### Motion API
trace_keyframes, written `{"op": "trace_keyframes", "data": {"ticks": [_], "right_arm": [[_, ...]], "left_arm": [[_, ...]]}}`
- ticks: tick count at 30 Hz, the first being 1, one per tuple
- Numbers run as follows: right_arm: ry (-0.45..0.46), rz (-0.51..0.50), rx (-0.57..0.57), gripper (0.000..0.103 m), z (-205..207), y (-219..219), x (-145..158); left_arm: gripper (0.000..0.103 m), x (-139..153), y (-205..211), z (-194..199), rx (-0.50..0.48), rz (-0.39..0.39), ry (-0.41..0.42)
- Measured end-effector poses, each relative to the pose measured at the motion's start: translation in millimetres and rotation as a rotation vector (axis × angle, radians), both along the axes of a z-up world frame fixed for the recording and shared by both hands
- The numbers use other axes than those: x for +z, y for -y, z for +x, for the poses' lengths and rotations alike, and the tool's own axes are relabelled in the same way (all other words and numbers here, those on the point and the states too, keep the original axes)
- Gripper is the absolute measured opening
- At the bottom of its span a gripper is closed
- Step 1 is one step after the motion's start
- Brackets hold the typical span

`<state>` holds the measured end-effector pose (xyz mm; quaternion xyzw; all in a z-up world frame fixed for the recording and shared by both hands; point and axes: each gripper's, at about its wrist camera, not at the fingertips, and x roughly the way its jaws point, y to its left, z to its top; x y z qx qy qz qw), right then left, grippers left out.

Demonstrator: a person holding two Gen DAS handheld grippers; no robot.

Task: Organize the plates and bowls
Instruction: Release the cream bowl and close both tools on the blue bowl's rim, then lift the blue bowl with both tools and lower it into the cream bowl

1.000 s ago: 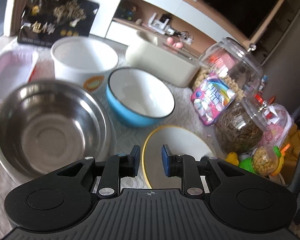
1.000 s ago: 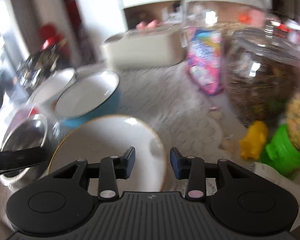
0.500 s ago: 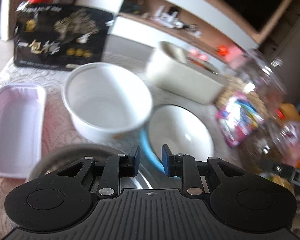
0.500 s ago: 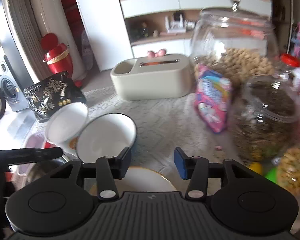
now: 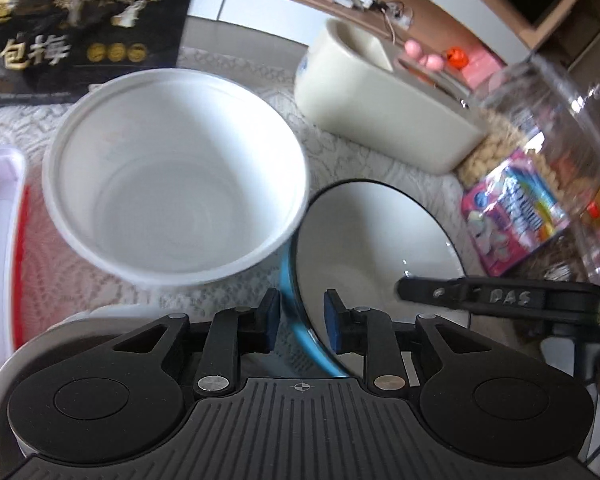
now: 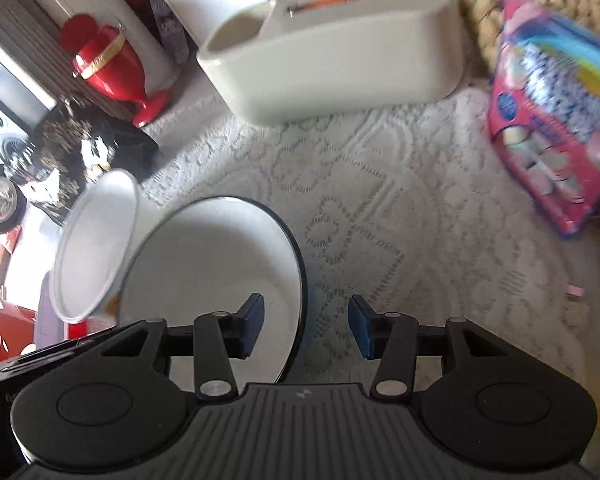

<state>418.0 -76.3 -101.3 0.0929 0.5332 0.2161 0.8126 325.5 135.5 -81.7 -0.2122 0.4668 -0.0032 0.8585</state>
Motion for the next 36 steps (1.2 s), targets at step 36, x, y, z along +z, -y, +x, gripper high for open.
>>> {"op": "trace_keyframes", "data": {"ticks": [36], "right_arm": [[0.008, 0.029, 0.054, 0.039, 15, 36, -26]], "left_arm": [[0.032, -12, 91, 60, -0.125, 0.271, -0.040]]}}
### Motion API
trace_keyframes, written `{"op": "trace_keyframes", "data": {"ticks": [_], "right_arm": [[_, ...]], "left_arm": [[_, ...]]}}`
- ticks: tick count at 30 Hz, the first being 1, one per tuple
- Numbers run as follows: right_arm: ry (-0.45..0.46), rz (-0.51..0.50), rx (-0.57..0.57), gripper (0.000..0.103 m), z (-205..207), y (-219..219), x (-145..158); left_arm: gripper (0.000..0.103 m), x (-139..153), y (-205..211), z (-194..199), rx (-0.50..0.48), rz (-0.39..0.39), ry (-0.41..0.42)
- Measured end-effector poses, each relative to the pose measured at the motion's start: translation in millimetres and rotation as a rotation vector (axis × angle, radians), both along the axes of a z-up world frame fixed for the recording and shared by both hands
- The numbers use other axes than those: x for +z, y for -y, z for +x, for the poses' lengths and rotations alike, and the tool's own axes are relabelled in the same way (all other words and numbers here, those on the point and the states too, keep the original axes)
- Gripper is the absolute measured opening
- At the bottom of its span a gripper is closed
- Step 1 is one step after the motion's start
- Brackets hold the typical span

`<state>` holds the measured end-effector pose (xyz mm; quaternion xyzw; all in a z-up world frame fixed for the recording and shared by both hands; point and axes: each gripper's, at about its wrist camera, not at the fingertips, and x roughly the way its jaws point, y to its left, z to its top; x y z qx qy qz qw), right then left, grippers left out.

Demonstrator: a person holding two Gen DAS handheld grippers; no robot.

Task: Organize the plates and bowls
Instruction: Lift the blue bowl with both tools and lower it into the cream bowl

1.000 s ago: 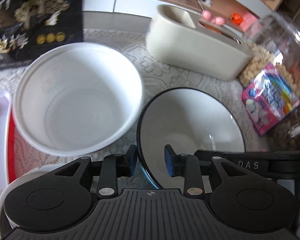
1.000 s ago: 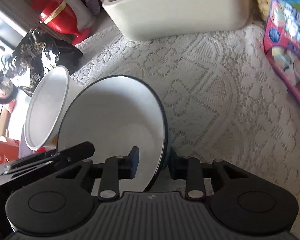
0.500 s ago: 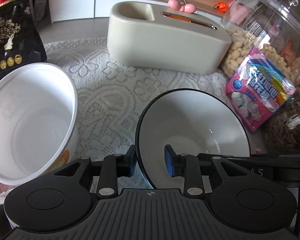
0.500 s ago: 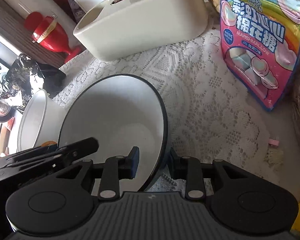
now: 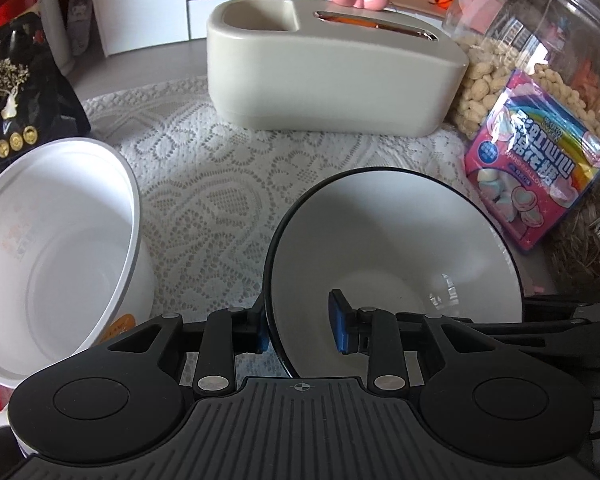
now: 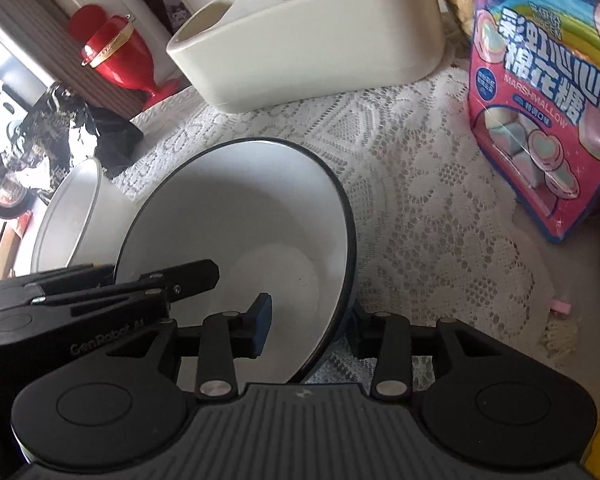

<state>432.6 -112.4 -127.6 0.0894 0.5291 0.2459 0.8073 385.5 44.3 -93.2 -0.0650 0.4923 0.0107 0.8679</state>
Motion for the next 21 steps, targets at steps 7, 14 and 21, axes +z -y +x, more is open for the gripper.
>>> {"op": "trace_keyframes", "data": {"ticks": [7, 14, 21], "right_arm": [[0.013, 0.013, 0.003, 0.038, 0, 3, 0], [0.064, -0.004, 0.009, 0.038, -8, 3, 5], [0.163, 0.010, 0.016, 0.038, -32, 9, 33]], "left_arm": [[0.032, -11, -2, 6, 0.001, -0.035, -0.050], [0.031, 0, 1, -6, 0.003, -0.034, -0.012], [0.031, 35, 6, -28, 0.009, -0.021, 0.070]]}}
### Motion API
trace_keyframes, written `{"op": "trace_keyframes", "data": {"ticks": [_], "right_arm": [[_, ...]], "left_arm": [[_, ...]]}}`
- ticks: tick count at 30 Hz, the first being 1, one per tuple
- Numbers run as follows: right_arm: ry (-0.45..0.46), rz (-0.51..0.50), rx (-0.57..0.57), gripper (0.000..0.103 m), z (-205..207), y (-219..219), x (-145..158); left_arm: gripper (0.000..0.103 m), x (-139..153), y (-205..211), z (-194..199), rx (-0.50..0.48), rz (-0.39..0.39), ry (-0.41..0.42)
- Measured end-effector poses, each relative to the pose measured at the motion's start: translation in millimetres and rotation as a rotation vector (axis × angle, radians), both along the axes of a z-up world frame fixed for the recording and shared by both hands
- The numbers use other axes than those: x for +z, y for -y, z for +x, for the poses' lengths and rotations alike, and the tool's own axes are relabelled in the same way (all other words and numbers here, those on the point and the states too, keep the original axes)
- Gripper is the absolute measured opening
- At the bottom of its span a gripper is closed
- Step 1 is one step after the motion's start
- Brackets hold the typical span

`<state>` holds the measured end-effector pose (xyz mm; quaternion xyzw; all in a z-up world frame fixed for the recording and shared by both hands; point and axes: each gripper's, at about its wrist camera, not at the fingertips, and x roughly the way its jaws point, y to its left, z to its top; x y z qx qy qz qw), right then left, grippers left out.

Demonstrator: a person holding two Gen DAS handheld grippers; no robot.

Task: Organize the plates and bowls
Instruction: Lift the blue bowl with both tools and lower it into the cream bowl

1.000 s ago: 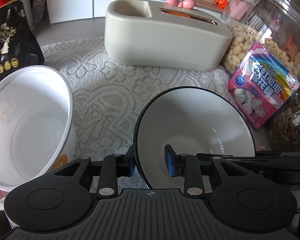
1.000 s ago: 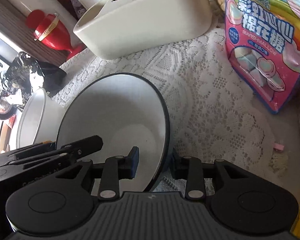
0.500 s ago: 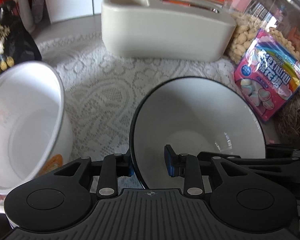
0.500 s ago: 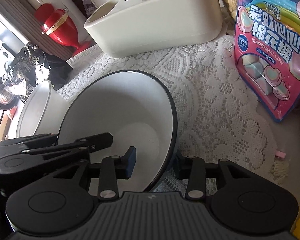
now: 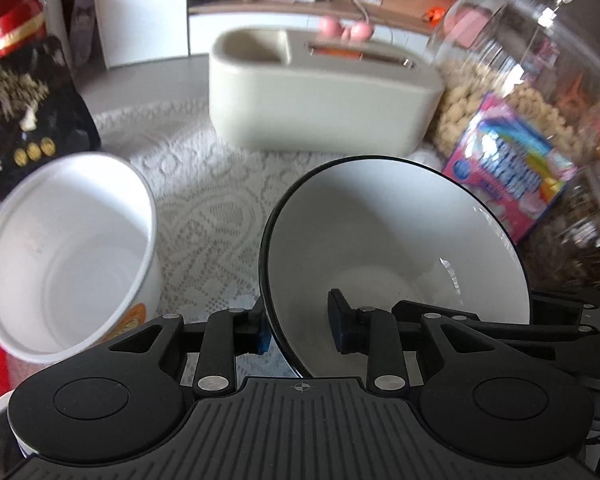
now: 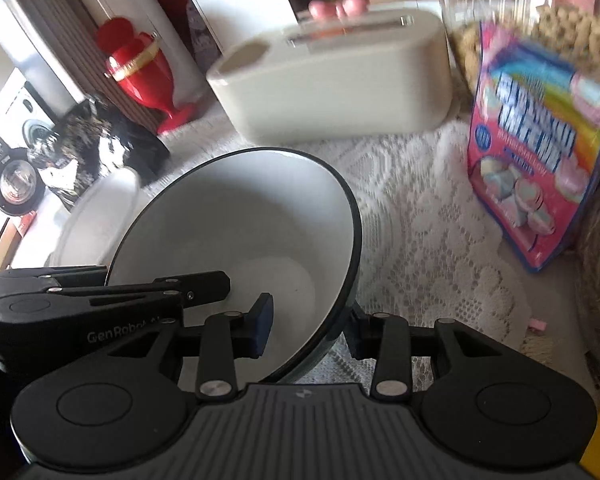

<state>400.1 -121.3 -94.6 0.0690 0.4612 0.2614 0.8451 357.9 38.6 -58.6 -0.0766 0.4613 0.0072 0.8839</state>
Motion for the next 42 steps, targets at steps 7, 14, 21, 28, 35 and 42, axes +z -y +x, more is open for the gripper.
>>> {"op": "trace_keyframes", "data": {"ticks": [7, 14, 21, 28, 35, 42], "right_arm": [[0.084, 0.015, 0.003, 0.038, -46, 18, 41], [0.157, -0.006, 0.006, 0.038, -114, 41, 52], [0.141, -0.036, 0.010, 0.038, -148, 47, 31], [0.099, -0.073, 0.052, 0.036, -146, 44, 7], [0.107, -0.091, 0.054, 0.036, -148, 37, 5], [0.106, -0.086, 0.044, 0.036, -146, 38, 7]], "left_arm": [[0.031, 40, 9, -55, -0.006, -0.056, 0.083], [0.031, 36, 31, -122, -0.018, -0.080, 0.087], [0.031, -6, 36, -152, -0.002, -0.141, -0.019], [0.027, 3, 31, -159, 0.054, -0.126, 0.037], [0.027, 1, 31, -162, 0.063, -0.123, 0.039], [0.027, 0, 32, -164, 0.058, -0.118, 0.035]]}}
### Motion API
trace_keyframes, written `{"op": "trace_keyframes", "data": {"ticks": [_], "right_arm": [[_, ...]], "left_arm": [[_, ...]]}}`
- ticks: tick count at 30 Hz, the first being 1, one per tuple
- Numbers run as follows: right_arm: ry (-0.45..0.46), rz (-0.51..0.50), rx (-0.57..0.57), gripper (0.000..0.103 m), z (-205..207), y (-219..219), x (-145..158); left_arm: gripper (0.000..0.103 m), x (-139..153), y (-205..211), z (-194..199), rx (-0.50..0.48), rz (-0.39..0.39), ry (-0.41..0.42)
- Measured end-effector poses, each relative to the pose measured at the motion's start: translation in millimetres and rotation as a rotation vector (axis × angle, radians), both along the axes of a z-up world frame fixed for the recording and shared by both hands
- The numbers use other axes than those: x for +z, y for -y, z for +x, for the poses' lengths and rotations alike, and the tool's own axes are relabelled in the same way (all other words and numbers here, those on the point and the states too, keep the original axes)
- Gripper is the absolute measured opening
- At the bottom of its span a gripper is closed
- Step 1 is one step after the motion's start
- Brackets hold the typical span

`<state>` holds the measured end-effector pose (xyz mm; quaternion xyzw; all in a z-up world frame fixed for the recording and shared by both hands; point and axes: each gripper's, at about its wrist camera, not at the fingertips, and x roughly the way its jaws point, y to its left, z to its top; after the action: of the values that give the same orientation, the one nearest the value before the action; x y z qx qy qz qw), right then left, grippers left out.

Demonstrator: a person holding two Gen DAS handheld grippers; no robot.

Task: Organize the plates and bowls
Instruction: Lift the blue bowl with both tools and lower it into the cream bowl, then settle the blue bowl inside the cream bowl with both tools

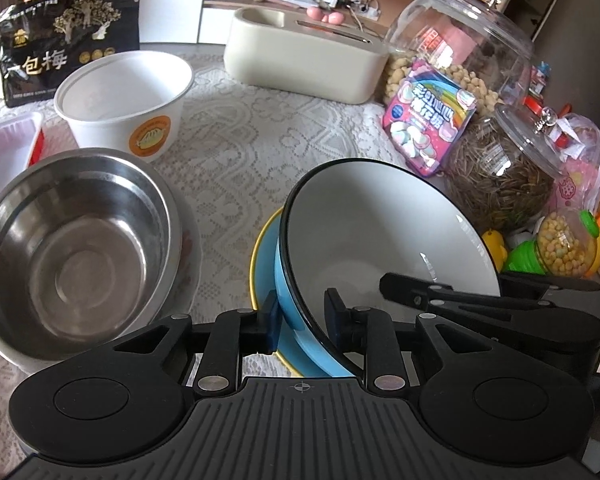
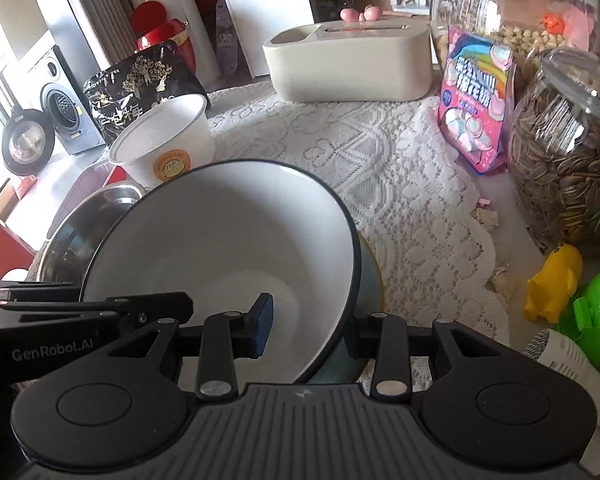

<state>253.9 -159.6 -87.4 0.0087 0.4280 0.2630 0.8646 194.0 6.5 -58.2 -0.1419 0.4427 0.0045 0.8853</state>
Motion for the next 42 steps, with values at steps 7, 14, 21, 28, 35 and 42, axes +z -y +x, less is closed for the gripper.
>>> {"op": "trace_keyframes", "data": {"ticks": [7, 14, 21, 28, 35, 42], "right_arm": [[0.005, 0.005, -0.003, 0.037, 0, 1, 0], [0.005, 0.020, -0.002, 0.037, 2, 4, 0], [-0.003, 0.051, -0.005, 0.037, 3, 9, 0], [0.026, 0.056, -0.009, 0.038, -1, 11, 4], [0.030, 0.058, -0.011, 0.038, -1, 13, 5], [0.037, 0.060, -0.013, 0.038, -2, 13, 6]], "left_arm": [[0.027, 1, 0, -2, 0.000, 0.002, 0.006], [0.028, 2, 2, -4, -0.002, 0.009, 0.007], [0.027, 2, 0, -5, 0.000, 0.002, 0.005], [0.027, 2, -1, -6, 0.006, -0.007, 0.001], [0.028, 4, 0, -7, 0.008, 0.003, 0.005], [0.029, 12, 1, -10, 0.017, 0.033, 0.032]]}}
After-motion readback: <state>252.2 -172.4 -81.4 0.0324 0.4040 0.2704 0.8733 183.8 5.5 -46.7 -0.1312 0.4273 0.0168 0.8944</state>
